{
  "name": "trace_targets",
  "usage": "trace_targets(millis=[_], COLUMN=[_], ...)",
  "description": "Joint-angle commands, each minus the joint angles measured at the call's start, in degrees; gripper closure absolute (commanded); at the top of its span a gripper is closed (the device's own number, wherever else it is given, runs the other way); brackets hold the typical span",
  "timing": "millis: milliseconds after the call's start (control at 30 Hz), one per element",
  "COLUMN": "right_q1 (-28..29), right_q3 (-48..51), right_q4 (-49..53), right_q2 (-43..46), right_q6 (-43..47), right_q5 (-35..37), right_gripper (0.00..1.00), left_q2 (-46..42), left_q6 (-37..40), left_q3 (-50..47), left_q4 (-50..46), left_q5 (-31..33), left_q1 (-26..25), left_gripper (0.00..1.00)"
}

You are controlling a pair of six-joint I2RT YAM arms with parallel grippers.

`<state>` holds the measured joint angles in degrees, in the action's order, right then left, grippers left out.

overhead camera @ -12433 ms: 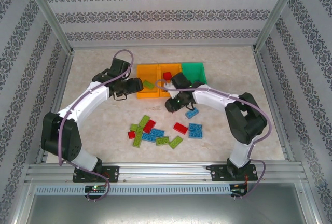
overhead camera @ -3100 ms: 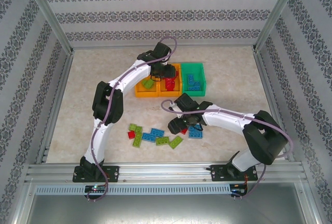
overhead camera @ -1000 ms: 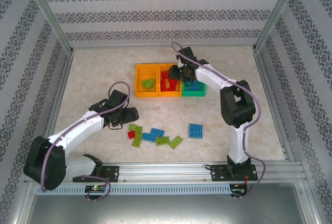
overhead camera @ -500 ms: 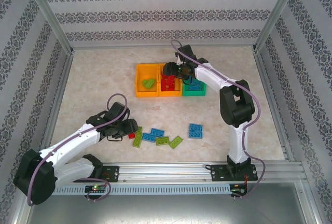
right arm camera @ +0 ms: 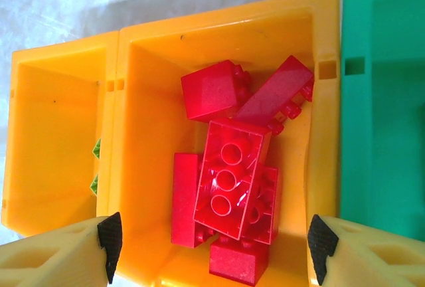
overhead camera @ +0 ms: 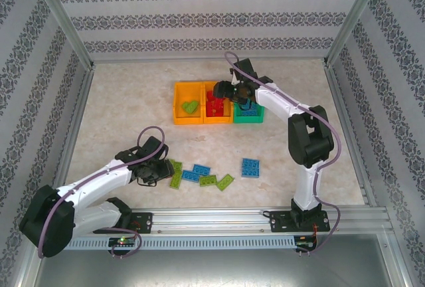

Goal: Sort the legos into containers by color

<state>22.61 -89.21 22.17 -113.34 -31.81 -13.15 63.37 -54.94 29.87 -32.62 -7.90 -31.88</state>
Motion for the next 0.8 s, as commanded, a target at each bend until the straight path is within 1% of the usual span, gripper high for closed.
trace_targets(millis=[0, 67, 333, 467, 633, 767], right_q1=[-0.39, -0.7, -1.33, -1.32, -1.32, -1.25], right_q3=[1.66, 2.19, 3.16, 3.25, 3.73, 3.96], right_q4=[-1.13, -1.16, -1.6, -1.85, -2.24, -3.14], right_q2=[2.79, 3.24, 4.09, 4.31, 4.35, 3.96], right_q6=[-1.06, -0.97, -1.69, -1.67, -1.93, -2.63], right_q5=[0.49, 0.51, 0.25, 0.12, -0.13, -0.96], right_gripper=[0.23, 0.23, 0.23, 0.23, 0.23, 0.23], left_q2=[1.26, 1.76, 0.75, -2.99, -10.51, -11.58], left_q6=[-1.81, -2.05, -5.12, -6.81, -8.4, -8.45], left_q3=[-0.11, -0.25, -1.51, -2.74, -3.56, -2.42], left_q4=[-1.04, -1.3, -6.66, -8.97, -11.85, -10.84], left_q5=[0.61, 1.31, 8.32, 9.9, 11.59, 11.03], left_q1=[-0.64, -0.69, 0.17, 1.15, 1.54, 1.5], left_gripper=[0.5, 0.5, 0.52, 0.52, 0.53, 0.51])
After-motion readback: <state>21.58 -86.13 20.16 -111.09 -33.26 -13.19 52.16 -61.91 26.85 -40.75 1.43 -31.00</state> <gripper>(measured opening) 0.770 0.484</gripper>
